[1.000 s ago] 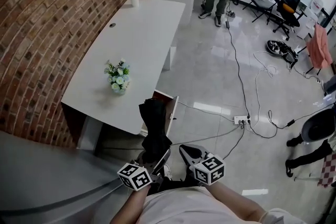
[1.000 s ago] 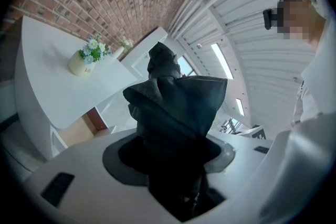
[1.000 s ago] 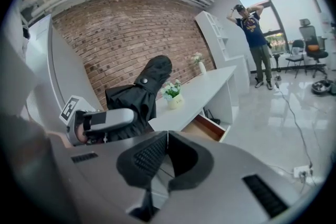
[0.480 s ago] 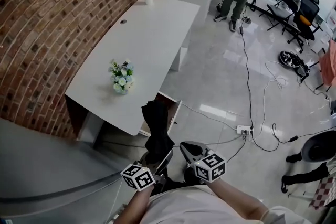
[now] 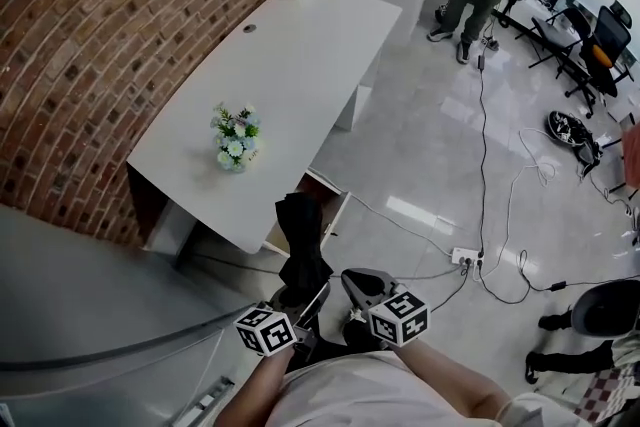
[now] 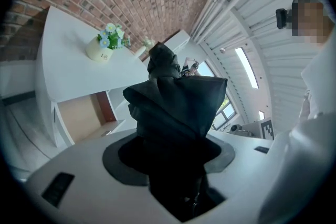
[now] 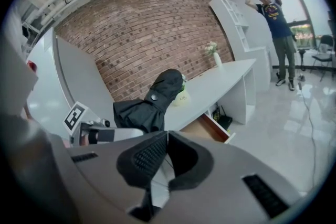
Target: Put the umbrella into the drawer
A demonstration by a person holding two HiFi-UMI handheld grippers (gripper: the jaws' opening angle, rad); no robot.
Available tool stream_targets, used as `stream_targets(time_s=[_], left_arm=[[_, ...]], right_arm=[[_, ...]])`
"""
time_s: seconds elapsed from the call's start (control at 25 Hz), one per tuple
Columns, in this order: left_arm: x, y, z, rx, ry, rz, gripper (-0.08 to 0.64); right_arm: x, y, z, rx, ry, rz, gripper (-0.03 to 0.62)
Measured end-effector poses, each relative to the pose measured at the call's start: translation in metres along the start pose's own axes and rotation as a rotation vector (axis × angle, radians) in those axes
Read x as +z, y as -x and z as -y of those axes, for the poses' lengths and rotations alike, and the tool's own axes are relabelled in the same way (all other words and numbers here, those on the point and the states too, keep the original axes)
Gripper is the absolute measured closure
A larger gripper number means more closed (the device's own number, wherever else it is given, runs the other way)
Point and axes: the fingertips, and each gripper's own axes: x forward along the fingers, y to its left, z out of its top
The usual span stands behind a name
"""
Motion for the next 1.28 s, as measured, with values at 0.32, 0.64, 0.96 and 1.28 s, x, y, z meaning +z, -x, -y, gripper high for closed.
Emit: stream_targets(time_s=[0.32, 0.64, 0.96, 1.28], left_arm=[[-0.019, -0.017, -0.020, 0.105, 0.064, 0.020, 0.318], [-0.041, -0.041, -0.041, 0.187, 0.104, 0.022, 0.318], [-0.060, -0.065, -0.075, 0.291, 0.168, 0.005, 0.318], [-0.073, -0.094, -0.113, 0.369, 0.216, -0.011, 0.318]], right_arm=[[-0.003, -0.001, 0.016, 0.064, 0.029, -0.049, 0.575], [-0.010, -0.008, 0.042, 0.077, 0.071, -0.088, 0.575], [-0.018, -0.021, 0.064, 0.091, 0.092, -0.131, 0.575], [-0.039, -0.033, 0.094, 0.079, 0.115, -0.187, 0.575]])
